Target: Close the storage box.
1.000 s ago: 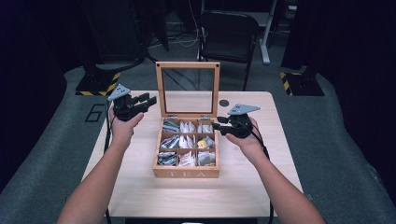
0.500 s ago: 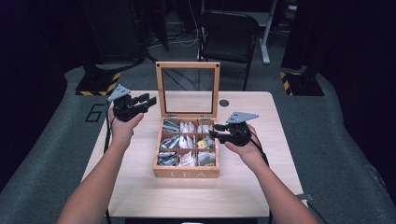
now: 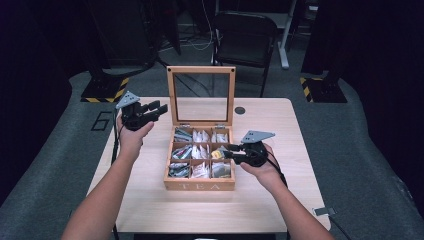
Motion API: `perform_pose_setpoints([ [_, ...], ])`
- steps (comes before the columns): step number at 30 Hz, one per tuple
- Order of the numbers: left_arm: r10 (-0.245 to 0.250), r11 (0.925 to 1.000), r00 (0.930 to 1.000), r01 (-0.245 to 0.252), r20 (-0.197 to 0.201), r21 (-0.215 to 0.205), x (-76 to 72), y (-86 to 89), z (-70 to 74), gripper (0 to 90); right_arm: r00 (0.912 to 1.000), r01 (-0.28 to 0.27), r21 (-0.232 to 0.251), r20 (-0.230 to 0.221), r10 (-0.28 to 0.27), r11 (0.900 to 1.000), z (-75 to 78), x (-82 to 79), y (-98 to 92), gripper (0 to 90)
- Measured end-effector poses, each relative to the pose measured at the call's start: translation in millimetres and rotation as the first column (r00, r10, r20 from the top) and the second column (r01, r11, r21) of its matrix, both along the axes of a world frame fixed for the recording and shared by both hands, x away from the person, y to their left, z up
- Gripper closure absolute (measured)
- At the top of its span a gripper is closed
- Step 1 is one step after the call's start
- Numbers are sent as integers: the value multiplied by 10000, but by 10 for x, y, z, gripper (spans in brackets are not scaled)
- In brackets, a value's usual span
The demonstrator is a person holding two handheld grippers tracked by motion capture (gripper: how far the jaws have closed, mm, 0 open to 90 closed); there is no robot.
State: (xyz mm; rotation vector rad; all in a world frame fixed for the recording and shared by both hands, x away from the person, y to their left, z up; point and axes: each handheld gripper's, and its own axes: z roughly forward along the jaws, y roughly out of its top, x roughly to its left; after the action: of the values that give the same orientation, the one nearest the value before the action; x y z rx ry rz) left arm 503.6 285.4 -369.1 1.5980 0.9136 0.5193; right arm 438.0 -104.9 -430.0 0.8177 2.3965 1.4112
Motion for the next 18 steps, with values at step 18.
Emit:
perform_pose_setpoints([
  [18,81,9999,10000,-82,-54,-145,18,10,-27,556,9944,-874,-118,-601,865,9961,-289,-59,142,634],
])
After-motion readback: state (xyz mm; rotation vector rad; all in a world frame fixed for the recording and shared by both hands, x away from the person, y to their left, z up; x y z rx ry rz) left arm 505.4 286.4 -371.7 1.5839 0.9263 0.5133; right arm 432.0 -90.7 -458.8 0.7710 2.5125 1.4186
